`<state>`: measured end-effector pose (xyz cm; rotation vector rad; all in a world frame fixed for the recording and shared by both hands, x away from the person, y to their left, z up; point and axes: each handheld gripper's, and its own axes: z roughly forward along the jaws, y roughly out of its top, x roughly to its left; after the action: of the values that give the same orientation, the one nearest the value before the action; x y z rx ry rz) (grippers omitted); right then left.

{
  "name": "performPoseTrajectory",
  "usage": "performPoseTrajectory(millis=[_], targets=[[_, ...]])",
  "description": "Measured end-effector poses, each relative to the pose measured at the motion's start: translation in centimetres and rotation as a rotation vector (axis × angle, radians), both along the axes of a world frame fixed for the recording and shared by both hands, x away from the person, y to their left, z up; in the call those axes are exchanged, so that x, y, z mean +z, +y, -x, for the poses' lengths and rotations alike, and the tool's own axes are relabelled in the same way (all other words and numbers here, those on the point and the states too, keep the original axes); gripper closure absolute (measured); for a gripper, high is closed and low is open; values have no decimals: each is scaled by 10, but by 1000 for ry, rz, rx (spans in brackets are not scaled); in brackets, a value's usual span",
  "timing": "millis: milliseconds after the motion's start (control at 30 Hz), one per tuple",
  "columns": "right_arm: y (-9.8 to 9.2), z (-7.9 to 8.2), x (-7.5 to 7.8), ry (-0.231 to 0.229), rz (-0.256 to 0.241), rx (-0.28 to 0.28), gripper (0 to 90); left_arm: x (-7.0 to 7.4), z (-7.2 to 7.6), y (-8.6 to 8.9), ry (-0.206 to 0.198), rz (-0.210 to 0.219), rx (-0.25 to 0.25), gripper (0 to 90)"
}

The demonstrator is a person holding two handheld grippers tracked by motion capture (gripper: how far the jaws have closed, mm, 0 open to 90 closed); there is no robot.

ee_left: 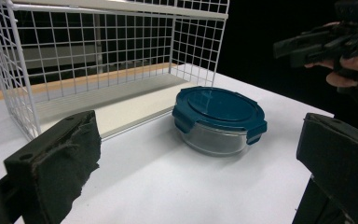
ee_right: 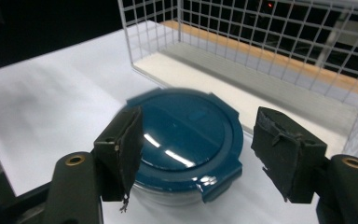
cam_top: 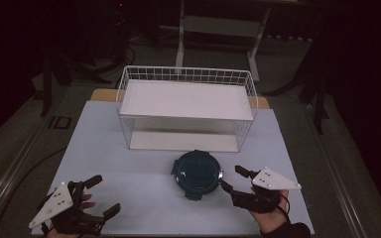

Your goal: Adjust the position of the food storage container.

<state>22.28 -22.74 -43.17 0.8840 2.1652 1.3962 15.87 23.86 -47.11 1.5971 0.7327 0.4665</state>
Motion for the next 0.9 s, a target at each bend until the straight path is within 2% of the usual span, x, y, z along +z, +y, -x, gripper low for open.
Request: performPoseTrajectory(millis=[100, 233, 333, 433, 667, 900], targets=[[-1, -1, -8, 35, 7, 1, 468, 0, 0, 0, 2, -1, -1, 0], [-1, -2, -18, 75, 43, 1, 604, -1, -1, 0, 5, -3, -2, 0], [-1, -3, -26, 75, 86, -8, 811, -1, -1, -1, 6, -3, -4, 0], [-1, -4, -32, 103, 95, -5, 897, -1, -1, 0, 6, -4, -5, 0], [2, -11, -48, 198, 114, 19, 900, -1, -1, -1, 7, -9, -6, 0], [5, -18, -58, 245, 140, 22, 900, -1, -2, -1, 6, -10, -8, 0]])
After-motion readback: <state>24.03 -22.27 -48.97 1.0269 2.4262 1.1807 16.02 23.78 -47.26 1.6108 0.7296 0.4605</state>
